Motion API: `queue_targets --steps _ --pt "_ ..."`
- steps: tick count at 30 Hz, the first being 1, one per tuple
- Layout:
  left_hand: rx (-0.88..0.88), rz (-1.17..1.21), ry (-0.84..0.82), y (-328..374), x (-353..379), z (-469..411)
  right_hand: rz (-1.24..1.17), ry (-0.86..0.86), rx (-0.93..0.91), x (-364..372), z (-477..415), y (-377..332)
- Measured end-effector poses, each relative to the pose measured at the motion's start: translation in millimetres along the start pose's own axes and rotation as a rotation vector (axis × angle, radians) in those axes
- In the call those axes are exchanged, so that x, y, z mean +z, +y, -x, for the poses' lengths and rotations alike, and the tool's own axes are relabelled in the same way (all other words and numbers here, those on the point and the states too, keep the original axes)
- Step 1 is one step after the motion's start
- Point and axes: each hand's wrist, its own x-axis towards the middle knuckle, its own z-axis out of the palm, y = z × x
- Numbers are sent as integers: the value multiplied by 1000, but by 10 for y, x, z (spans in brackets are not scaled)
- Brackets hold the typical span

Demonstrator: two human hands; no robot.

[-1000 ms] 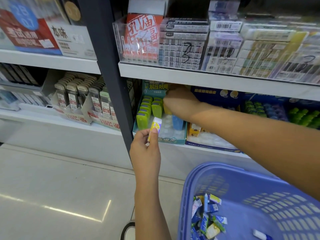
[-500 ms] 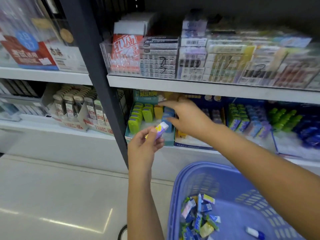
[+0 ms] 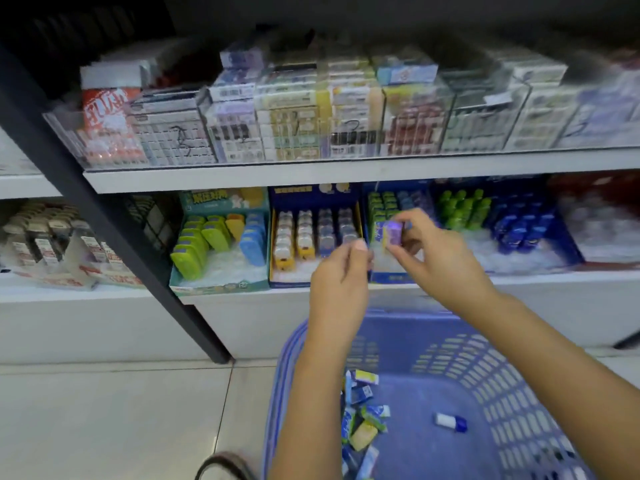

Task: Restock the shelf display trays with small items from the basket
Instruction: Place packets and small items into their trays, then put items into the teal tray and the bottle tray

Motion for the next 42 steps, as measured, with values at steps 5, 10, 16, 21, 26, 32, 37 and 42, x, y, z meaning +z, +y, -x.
queue_targets --steps 5,10,16,21,26,32,37,42 --pt "179 -554 -353 -207 408 44 37 112 156 -262 -94 647" --pt "230 -740 -402 -419 568 69 32 39 187 -212 -160 903" --pt "209 -747 -414 -437 565 11 53 -69 193 -253 -313 980" --pt "213 -742 -446 -453 538 5 131 -160 173 -247 -304 993" --pt "196 -490 -307 -426 438 84 376 -196 165 -160 -289 945" --pt "-22 -578 -246 -754 293 208 447 -92 13 -95 23 693" --pt "-394 -874 -464 -1542 239 423 75 -622 190 636 612 586" --pt "-563 -1039 -501 -2149 285 690 69 -858 393 1523 1205 950"
